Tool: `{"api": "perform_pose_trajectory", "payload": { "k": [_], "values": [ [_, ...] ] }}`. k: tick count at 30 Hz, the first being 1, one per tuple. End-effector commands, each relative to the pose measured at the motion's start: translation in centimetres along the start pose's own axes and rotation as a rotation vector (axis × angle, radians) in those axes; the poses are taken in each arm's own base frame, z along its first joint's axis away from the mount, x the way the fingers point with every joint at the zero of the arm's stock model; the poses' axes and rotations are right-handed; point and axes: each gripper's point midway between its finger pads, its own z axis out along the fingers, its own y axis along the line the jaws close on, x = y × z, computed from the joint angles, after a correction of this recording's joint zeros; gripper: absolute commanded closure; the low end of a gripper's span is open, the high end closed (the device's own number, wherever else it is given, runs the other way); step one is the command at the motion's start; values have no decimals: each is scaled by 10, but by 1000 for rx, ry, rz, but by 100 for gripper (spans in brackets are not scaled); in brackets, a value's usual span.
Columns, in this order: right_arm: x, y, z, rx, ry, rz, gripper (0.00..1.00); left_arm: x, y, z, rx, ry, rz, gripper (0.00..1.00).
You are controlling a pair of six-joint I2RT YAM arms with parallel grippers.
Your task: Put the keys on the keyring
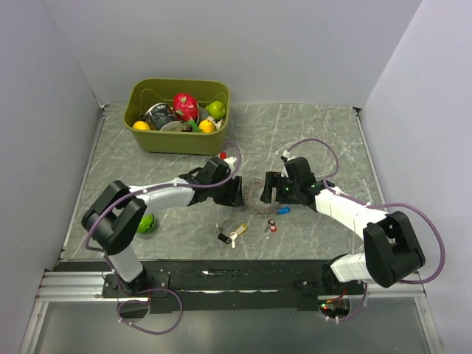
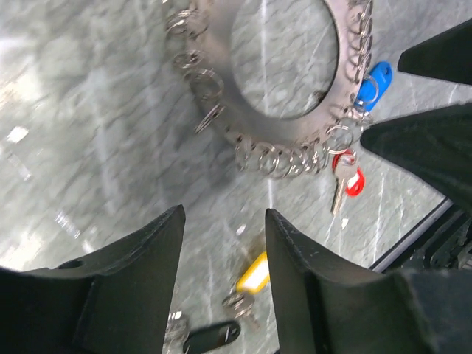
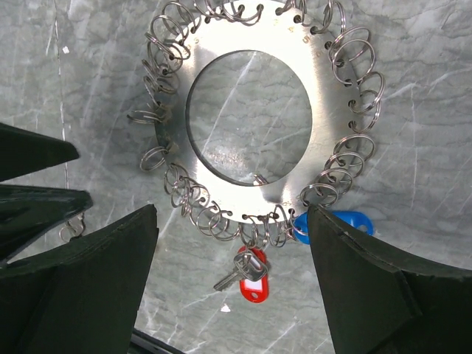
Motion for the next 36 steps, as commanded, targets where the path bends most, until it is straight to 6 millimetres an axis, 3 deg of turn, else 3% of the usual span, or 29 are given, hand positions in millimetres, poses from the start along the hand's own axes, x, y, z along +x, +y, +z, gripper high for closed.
{"api": "perform_pose_trajectory", "payload": {
  "k": [1, 10, 20, 36],
  "values": [
    [-8, 0, 0, -4, -27, -15, 12, -19, -22, 13, 62, -29, 41, 48],
    [-9, -4, 2, 15, -21, -30, 11, -19, -28, 34, 56, -1, 68, 57],
    [-12, -5, 4, 20, -25, -34, 11, -14, -26, 43, 37, 19, 88, 71],
    [-13, -2, 5, 5, -22, -35, 11, -3, -10, 40, -54, 5, 83, 75]
  ]
}}
